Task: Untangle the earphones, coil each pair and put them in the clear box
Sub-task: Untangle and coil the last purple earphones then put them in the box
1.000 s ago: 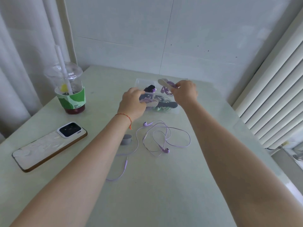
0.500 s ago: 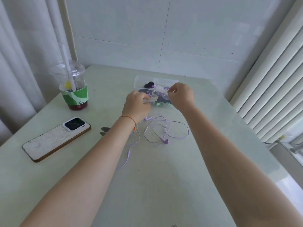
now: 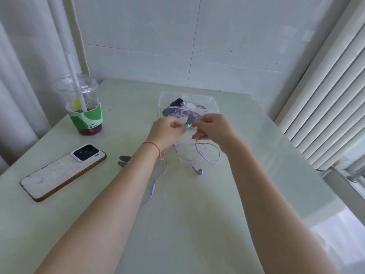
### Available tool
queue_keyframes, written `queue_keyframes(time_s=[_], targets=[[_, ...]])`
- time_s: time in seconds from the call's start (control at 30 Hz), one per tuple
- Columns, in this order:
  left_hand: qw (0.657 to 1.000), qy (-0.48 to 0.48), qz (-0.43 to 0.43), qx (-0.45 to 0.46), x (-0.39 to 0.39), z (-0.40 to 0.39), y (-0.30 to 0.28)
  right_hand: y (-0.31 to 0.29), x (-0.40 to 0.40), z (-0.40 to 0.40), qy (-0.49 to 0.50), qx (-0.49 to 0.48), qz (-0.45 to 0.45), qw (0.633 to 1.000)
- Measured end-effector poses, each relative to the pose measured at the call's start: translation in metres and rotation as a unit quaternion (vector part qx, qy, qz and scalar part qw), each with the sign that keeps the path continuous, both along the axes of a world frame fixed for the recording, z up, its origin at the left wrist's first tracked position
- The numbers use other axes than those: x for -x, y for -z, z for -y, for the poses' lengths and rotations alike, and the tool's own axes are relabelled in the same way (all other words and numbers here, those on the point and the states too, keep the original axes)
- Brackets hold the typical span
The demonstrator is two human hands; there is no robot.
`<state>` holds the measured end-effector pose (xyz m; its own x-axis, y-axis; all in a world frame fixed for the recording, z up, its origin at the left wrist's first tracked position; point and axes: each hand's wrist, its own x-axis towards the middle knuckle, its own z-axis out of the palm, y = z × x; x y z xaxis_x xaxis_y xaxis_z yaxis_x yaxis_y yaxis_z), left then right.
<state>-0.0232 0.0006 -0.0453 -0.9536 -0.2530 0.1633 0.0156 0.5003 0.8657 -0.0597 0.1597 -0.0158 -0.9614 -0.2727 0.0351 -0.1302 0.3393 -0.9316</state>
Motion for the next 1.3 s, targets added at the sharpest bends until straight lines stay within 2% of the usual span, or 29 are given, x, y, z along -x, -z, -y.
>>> queue_keyframes(time_s=[0.07, 0.1, 0.2, 0.27, 0.33, 0.4, 0.47, 0.53, 0.57, 0.6, 0.63, 0.67, 0.7, 0.77, 0.83, 0.9, 0.97, 1.03, 1.1, 1.2, 1.3], targets=[[0.983, -0.012, -0.023, -0.184, 0.002, 0.003, -0.006, -0.006, 0.001, -0.004, 0.008, 0.071, 0.017, 0.997], [0.969, 0.0, -0.022, -0.246, 0.002, 0.005, -0.008, -0.007, 0.002, -0.005, 0.013, 0.084, 0.014, 0.996], [0.929, 0.071, 0.002, -0.363, -0.002, 0.012, -0.014, -0.002, 0.006, -0.009, 0.067, 0.112, 0.009, 0.991], [0.925, 0.09, 0.024, -0.369, -0.004, 0.02, -0.014, 0.001, 0.008, -0.014, 0.104, 0.104, 0.01, 0.989], [0.939, 0.085, 0.035, -0.332, -0.005, 0.024, -0.016, 0.001, 0.008, -0.019, 0.116, 0.056, -0.008, 0.992], [0.928, 0.082, 0.029, -0.362, -0.005, 0.024, -0.019, -0.001, 0.009, -0.024, 0.116, 0.003, -0.029, 0.993], [0.874, 0.111, 0.015, -0.473, -0.005, 0.025, -0.021, -0.003, 0.011, -0.025, 0.104, -0.027, -0.036, 0.994], [0.798, 0.147, -0.009, -0.584, -0.006, 0.028, -0.024, -0.005, 0.013, -0.026, 0.1, -0.028, -0.036, 0.994], [0.766, 0.16, -0.014, -0.622, -0.006, 0.03, -0.025, -0.004, 0.016, -0.027, 0.107, -0.02, -0.034, 0.993], [0.749, 0.173, -0.01, -0.64, -0.006, 0.032, -0.025, -0.004, 0.018, -0.028, 0.121, -0.01, -0.032, 0.992], [0.754, 0.182, 0.002, -0.631, -0.005, 0.032, -0.025, -0.003, 0.02, -0.029, 0.146, 0.002, -0.028, 0.989], [0.783, 0.179, 0.021, -0.595, -0.004, 0.032, -0.024, -0.002, 0.022, -0.031, 0.182, 0.01, -0.027, 0.983], [0.83, 0.166, 0.04, -0.531, -0.003, 0.03, -0.022, -0.002, 0.025, -0.032, 0.225, 0.014, -0.03, 0.974], [0.932, 0.111, 0.073, -0.338, -0.002, 0.025, -0.015, -0.001, 0.028, -0.036, 0.298, 0.014, -0.049, 0.953], [0.979, 0.058, 0.083, -0.179, 0.0, 0.02, -0.009, -0.001, 0.03, -0.04, 0.336, 0.024, -0.078, 0.938], [0.993, 0.026, 0.084, -0.075, 0.002, 0.02, -0.004, -0.002, 0.031, -0.041, 0.346, 0.043, -0.092, 0.933], [0.996, 0.001, 0.083, -0.02, 0.003, 0.021, -0.002, -0.004, 0.03, -0.039, 0.348, 0.045, -0.096, 0.931], [0.996, -0.002, 0.071, -0.046, 0.004, 0.022, -0.001, -0.008, 0.026, -0.035, 0.358, 0.023, -0.118, 0.926], [0.992, 0.035, 0.066, -0.103, 0.001, 0.021, -0.005, -0.015, 0.019, -0.031, 0.349, -0.009, -0.162, 0.923], [0.978, 0.136, 0.072, -0.14, -0.005, 0.015, -0.015, -0.026, 0.008, -0.017, 0.226, -0.006, -0.185, 0.956], [0.968, 0.183, 0.07, -0.156, -0.01, 0.008, -0.022, -0.031, -0.011, 0.004, 0.048, -0.005, -0.136, 0.99]])
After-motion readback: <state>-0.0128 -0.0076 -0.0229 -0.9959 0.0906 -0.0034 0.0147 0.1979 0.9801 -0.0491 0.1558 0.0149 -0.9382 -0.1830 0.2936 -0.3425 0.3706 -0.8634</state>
